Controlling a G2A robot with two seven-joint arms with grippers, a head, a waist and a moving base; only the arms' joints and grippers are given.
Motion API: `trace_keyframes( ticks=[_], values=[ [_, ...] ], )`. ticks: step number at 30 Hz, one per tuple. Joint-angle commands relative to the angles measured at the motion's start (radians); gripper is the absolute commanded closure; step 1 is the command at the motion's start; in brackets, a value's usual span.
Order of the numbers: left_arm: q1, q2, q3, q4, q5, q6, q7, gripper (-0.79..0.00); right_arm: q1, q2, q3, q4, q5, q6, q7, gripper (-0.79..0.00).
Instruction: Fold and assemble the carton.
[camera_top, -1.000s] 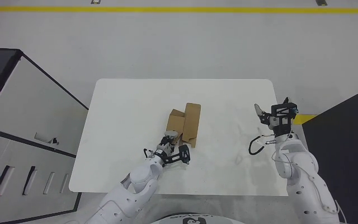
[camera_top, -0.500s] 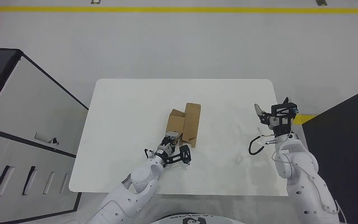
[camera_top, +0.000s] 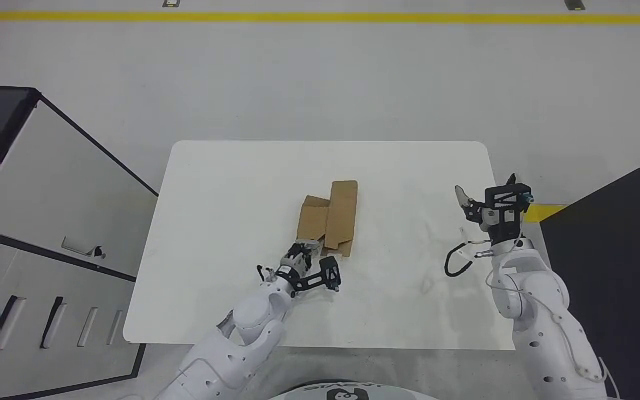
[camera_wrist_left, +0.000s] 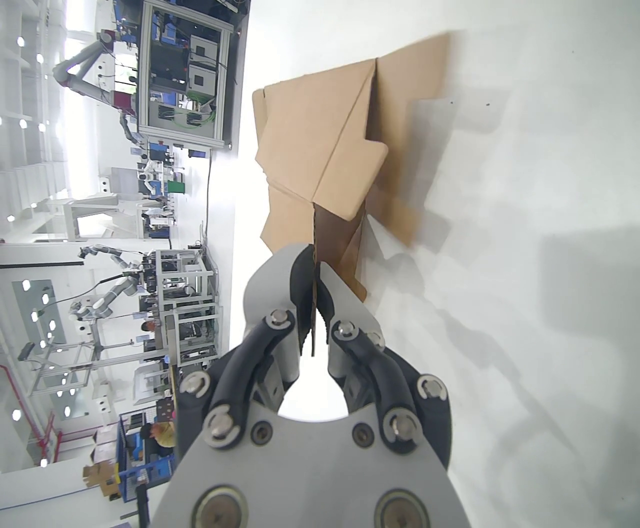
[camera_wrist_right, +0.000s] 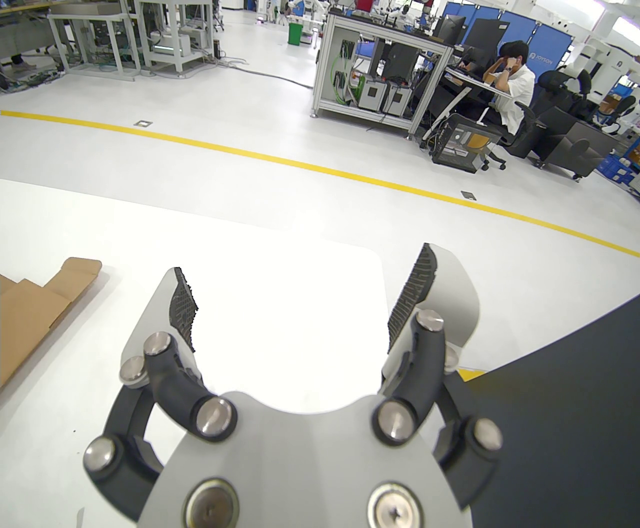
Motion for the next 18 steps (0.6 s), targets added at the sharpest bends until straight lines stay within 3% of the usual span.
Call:
trace_keyframes(
  ticks=[1,10,18],
  values=[
    [0.005,0.002,-0.006,-0.016,0.012,0.004,0.001,0.000,0.000,0.000,0.000,0.000,0.000,0.000,0.000,-0.785],
    [0.038,0.017,-0.051,-0.131,0.083,-0.011,0.039,0.000,0.000,0.000,0.000,0.000,0.000,0.000,0.000,-0.785],
    [0.070,0.037,-0.101,-0.251,0.154,-0.058,0.140,0.000,0.000,0.000,0.000,0.000,0.000,0.000,0.000,-0.785]
  ],
)
